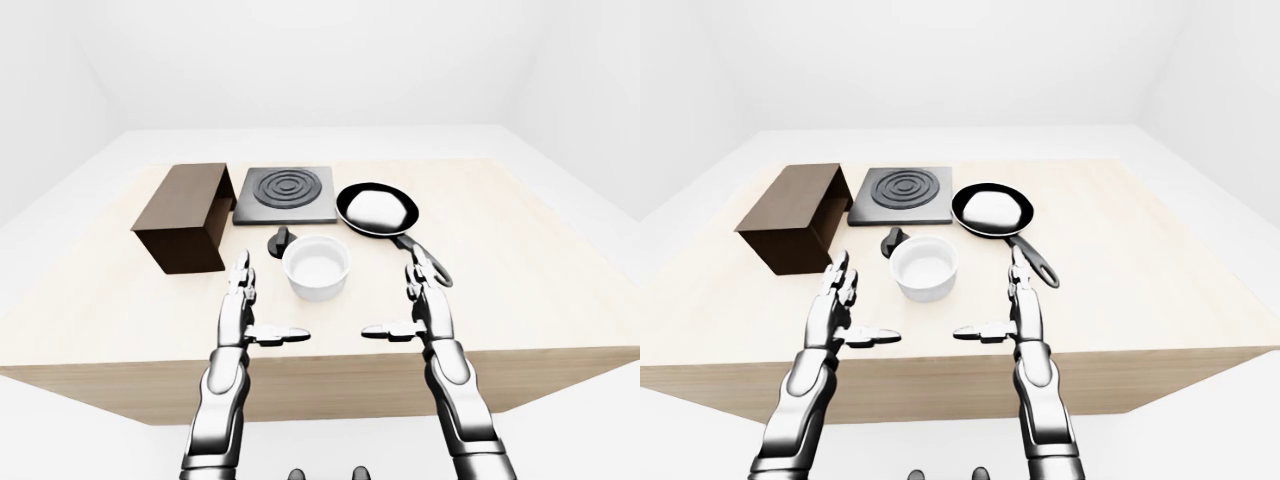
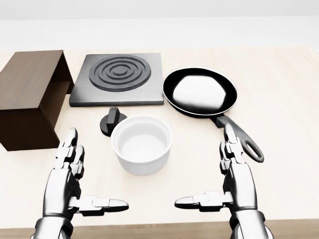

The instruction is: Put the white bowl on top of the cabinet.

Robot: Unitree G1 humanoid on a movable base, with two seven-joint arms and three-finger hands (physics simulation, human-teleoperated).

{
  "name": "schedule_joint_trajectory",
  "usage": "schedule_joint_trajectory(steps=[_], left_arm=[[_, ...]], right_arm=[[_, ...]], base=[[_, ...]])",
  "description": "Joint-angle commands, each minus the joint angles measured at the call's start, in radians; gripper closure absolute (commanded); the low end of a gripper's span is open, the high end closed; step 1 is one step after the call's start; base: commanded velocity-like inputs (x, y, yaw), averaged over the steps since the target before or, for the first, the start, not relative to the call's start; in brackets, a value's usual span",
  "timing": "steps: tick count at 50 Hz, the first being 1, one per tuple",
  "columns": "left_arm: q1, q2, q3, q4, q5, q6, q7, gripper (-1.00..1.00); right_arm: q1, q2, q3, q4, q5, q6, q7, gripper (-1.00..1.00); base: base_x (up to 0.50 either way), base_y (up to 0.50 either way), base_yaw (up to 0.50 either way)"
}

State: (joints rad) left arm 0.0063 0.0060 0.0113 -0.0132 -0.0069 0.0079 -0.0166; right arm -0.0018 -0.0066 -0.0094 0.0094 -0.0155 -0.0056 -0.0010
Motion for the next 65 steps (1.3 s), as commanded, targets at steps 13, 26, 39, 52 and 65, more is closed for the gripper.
schedule_joint_trajectory(steps=[13,26,39,52,65], left_arm=[[0.053,0.006,0.008,-0.097,0.017,0.026,-0.025,-1.0],[0.057,0.007,0.009,-0.103,0.02,0.03,-0.028,-1.0],[0.059,0.007,0.007,-0.104,0.026,0.036,-0.033,-1.0],[0.058,0.004,-0.001,-0.098,0.034,0.036,-0.033,-1.0],[0.119,0.003,-0.051,-0.193,0.107,0.064,-0.02,-1.0]], right_arm=[[0.044,-0.005,0.006,-0.063,-0.06,-0.038,0.011,-1.0],[0.052,-0.003,0.007,-0.088,-0.039,-0.023,0.031,-1.0],[0.076,-0.001,0.019,-0.124,-0.032,-0.005,0.056,-1.0],[0.072,-0.002,0.018,-0.121,-0.029,0.005,0.064,-1.0],[0.091,-0.002,0.018,-0.146,-0.033,-0.012,0.064,-1.0]], base=[[0.0,0.0,0.0],[0.09,0.0,0.0],[0.19,0.0,0.0],[0.2,0.0,0.0],[0.08,0.0,0.0]])
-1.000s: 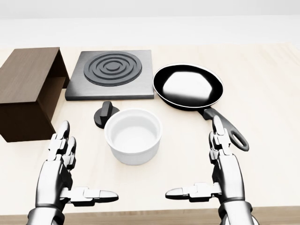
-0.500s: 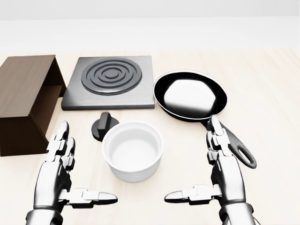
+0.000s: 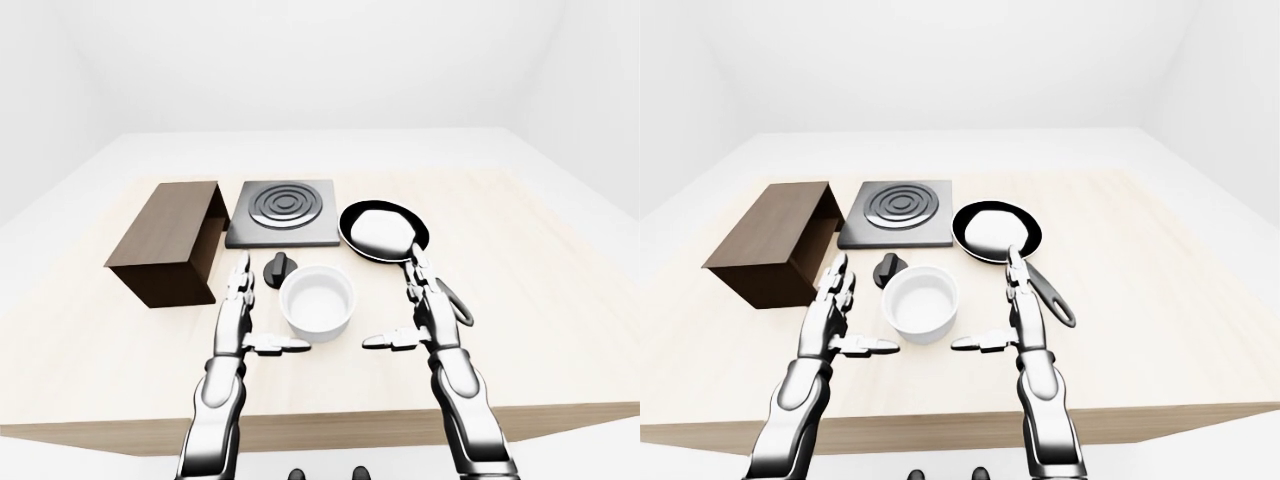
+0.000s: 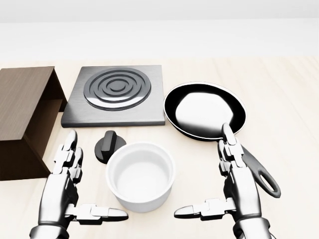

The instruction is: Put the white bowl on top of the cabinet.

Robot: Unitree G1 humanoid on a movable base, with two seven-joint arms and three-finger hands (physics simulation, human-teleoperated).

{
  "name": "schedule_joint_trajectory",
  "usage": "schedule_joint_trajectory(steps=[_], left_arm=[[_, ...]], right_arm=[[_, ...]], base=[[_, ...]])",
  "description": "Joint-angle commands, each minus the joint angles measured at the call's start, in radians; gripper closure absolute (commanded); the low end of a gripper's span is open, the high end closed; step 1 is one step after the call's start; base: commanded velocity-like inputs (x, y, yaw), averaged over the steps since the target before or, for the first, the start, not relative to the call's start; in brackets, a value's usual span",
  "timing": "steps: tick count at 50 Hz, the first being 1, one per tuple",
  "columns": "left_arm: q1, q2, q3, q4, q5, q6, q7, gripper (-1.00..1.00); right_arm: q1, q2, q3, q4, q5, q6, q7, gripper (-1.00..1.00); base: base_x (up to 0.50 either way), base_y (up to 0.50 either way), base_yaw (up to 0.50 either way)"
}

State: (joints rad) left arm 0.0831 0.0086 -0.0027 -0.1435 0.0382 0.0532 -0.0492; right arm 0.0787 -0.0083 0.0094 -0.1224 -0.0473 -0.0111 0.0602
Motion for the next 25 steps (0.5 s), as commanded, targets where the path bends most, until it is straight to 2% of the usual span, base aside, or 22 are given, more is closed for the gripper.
schedule_joint_trajectory(steps=[1,5,6,10,11,14,15,18,19,25], left_arm=[[0.043,0.0,-0.037,-0.063,0.064,0.019,0.013,-1.0],[0.053,0.0,-0.044,-0.095,0.101,0.03,0.031,-1.0],[0.096,0.005,-0.071,-0.209,0.196,0.034,0.066,-1.0],[0.132,0.006,-0.105,-0.309,0.293,0.034,0.089,-1.0],[0.152,0.006,-0.137,-0.381,0.37,0.034,0.103,-1.0],[0.153,0.007,-0.141,-0.386,0.374,0.034,0.105,-1.0],[0.181,0.01,-0.225,-0.529,0.564,0.034,0.118,-1.0],[0.181,0.015,-0.235,-0.539,0.575,0.034,0.121,-1.0],[0.187,0.019,-0.262,-0.572,0.61,0.034,0.119,-1.0],[0.186,0.024,-0.266,-0.575,0.609,0.034,0.123,-1.0]], right_arm=[[0.011,0.0,-0.001,-0.014,-0.001,-0.007,0.002,-1.0],[0.005,-0.002,-0.005,-0.013,0.003,0.0,0.005,-1.0],[-0.009,-0.003,-0.011,0.001,0.0,0.004,-0.002,-1.0],[-0.007,-0.002,-0.013,-0.008,0.003,0.008,-0.002,-1.0],[-0.002,-0.001,-0.011,-0.011,-0.003,0.001,-0.006,-1.0],[-0.002,-0.001,-0.011,-0.011,-0.004,0.001,-0.007,-1.0],[0.001,-0.002,-0.014,-0.028,0.006,0.013,-0.002,-1.0],[0.001,-0.002,-0.014,-0.03,0.007,0.014,-0.002,-1.0],[-0.001,-0.002,-0.016,-0.028,0.008,0.015,-0.001,-1.0],[-0.001,-0.002,-0.016,-0.028,0.008,0.015,-0.001,-1.0]], base=[[0.0,0.0,0.0],[0.0,0.0,0.0],[0.0,0.0,0.0],[0.0,0.0,0.0],[0.0,0.0,0.0],[0.0,0.0,0.0],[0.0,0.0,0.0],[0.0,0.0,0.0],[0.0,0.0,0.0],[0.0,0.0,0.0]])
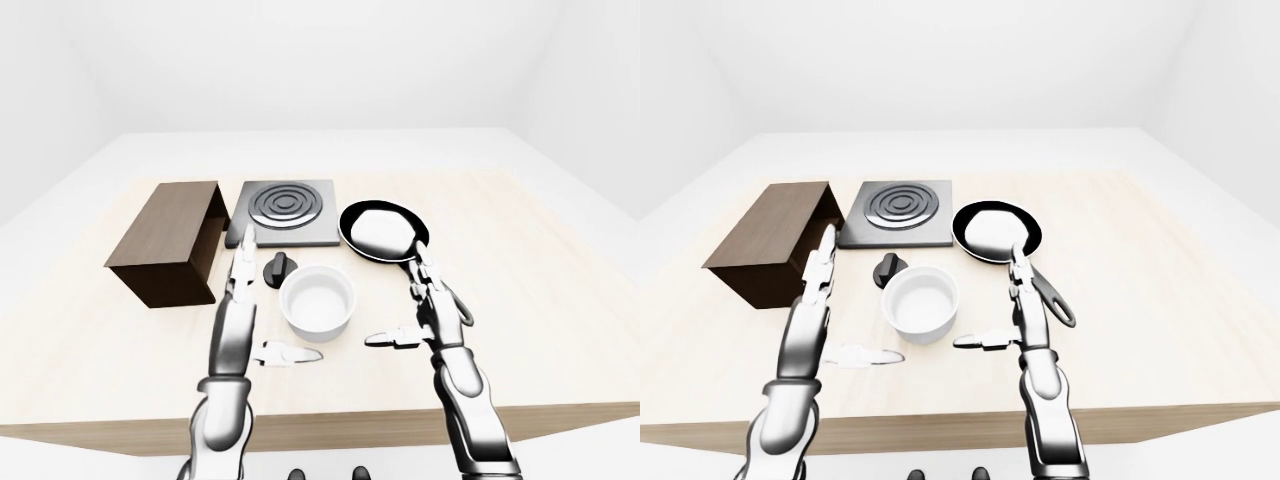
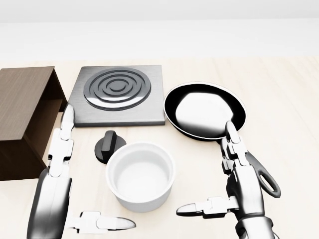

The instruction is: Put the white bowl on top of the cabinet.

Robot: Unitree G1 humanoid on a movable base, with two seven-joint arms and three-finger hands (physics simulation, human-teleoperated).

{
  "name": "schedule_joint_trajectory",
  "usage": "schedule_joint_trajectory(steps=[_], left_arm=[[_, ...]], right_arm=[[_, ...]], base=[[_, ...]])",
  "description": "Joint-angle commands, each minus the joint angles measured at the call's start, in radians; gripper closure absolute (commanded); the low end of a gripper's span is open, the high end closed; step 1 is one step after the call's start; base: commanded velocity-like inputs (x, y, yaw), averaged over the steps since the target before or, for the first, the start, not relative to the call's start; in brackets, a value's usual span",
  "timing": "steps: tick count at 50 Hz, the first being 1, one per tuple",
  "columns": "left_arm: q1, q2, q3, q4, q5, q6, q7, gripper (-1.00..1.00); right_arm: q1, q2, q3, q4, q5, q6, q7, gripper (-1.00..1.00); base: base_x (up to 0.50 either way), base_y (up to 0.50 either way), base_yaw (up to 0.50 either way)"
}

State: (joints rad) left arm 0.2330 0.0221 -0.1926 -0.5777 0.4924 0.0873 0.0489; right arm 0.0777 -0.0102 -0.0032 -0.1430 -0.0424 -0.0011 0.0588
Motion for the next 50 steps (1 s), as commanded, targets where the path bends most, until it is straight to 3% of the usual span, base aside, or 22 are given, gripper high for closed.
schedule_joint_trajectory(steps=[1,2,3,6,13,14,18,30,43,50], left_arm=[[0.036,0.011,-0.077,-0.141,0.155,0.0,0.025,-1.0],[0.036,0.012,-0.077,-0.141,0.154,0.0,0.026,-1.0],[-0.002,0.018,-0.251,-0.188,0.617,0.0,0.034,-1.0],[-0.017,-0.006,-0.259,-0.144,0.705,0.0,0.004,-1.0],[-0.019,-0.022,-0.249,-0.127,0.724,0.0,0.002,-1.0],[-0.07,-0.04,-0.227,0.032,0.828,0.0,0.022,-1.0],[-0.073,-0.061,-0.215,0.084,0.883,0.0,0.02,-1.0],[-0.069,-0.072,-0.215,0.125,0.927,0.0,0.006,-1.0],[-0.047,-0.073,-0.261,0.167,1.01,0.0,-0.04,-1.0],[-0.069,-0.076,-0.246,0.205,1.027,0.0,-0.064,-1.0]], right_arm=[[0.0,0.0,-0.003,-0.007,0.004,0.005,0.0,-1.0],[0.0,0.0,-0.003,-0.007,0.004,0.005,0.0,-1.0],[-0.001,-0.005,-0.02,-0.041,0.027,0.034,0.008,-1.0],[0.002,-0.005,-0.024,-0.054,0.032,0.043,0.012,-1.0],[0.002,-0.005,-0.025,-0.058,0.032,0.045,0.013,-1.0],[-0.004,-0.006,-0.031,-0.059,0.038,0.052,0.012,-1.0],[0.001,-0.007,-0.037,-0.085,0.053,0.069,0.02,-1.0],[0.004,-0.007,-0.041,-0.096,0.055,0.072,0.022,-1.0],[-0.011,-0.011,-0.057,-0.106,0.066,0.088,0.022,-1.0],[0.002,-0.01,-0.057,-0.132,0.07,0.088,0.025,-1.0]], base=[[0.0,0.0,0.0],[0.0,0.0,0.0],[0.0,0.0,0.0],[0.0,0.0,0.0],[0.0,0.0,0.0],[0.0,0.0,0.0],[0.0,0.0,0.0],[0.0,0.0,0.0],[0.0,0.0,0.0],[0.0,0.0,0.0]])
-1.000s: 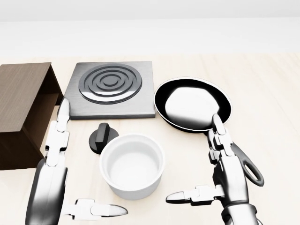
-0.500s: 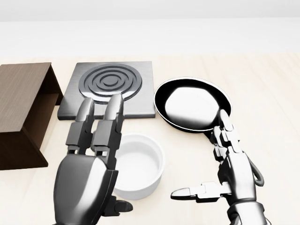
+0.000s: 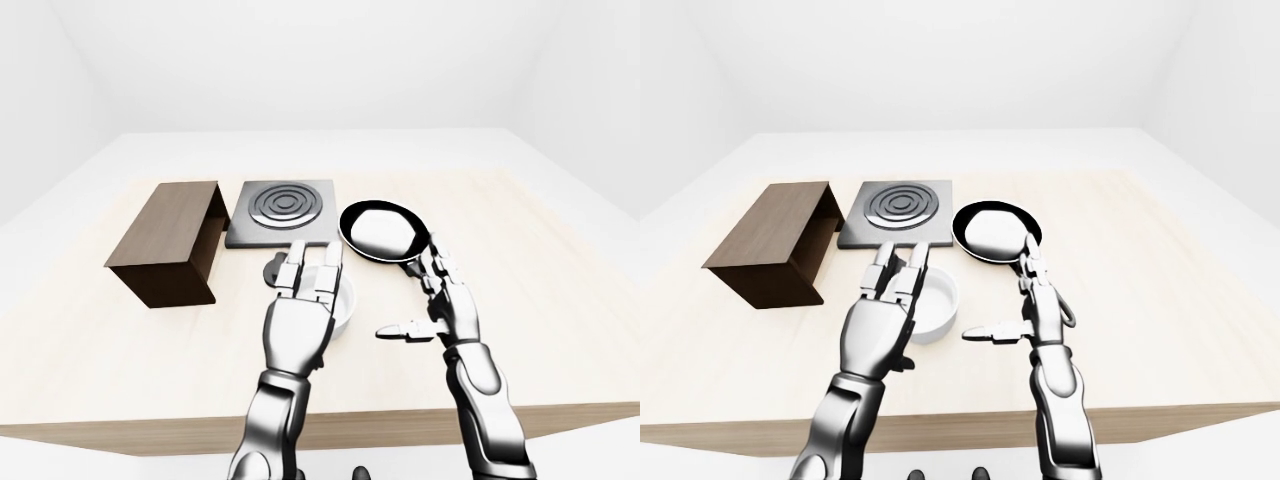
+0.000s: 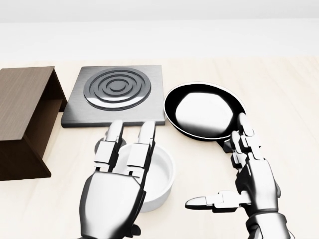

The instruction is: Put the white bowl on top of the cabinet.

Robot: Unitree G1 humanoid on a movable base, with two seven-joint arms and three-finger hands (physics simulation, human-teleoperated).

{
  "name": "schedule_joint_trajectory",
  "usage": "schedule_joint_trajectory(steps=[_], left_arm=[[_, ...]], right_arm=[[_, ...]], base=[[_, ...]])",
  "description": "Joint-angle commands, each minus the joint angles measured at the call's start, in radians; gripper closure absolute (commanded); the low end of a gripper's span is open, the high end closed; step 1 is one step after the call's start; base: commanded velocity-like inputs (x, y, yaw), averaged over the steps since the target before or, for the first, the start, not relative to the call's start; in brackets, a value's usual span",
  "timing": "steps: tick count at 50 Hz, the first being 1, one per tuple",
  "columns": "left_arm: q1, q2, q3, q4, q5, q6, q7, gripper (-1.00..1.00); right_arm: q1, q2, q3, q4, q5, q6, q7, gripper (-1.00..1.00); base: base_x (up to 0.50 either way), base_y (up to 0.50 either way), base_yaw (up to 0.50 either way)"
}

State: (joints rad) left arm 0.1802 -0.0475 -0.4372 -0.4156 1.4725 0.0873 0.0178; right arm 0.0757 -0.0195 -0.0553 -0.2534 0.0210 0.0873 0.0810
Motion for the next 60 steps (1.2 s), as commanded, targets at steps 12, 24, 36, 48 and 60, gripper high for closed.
schedule_joint_trajectory(steps=[12,24,36,48,60], left_arm=[[-0.067,-0.023,0.049,0.156,0.039,0.0,-0.034,-1.0],[-0.094,-0.031,0.089,0.264,0.035,0.0,-0.022,-1.0],[-0.094,-0.031,0.089,0.264,0.035,0.0,-0.022,-1.0],[-0.09,-0.024,0.091,0.303,0.037,0.0,-0.032,-1.0],[-0.132,-0.027,0.12,0.446,-0.023,0.0,0.015,-1.0]], right_arm=[[0.012,0.001,-0.001,-0.028,0.006,0.0,0.008,-1.0],[0.011,0.001,0.001,-0.022,0.005,0.0,0.01,-1.0],[0.011,0.001,0.001,-0.022,0.005,0.0,0.01,-1.0],[0.007,0.002,0.006,-0.008,0.002,0.0,0.011,-1.0],[0.015,0.004,0.021,0.001,-0.011,-0.008,0.015,-1.0]], base=[[0.0,0.0,0.0],[0.0,0.0,0.0],[0.0,0.0,0.0],[0.0,0.0,0.0],[0.0,0.0,0.0]])
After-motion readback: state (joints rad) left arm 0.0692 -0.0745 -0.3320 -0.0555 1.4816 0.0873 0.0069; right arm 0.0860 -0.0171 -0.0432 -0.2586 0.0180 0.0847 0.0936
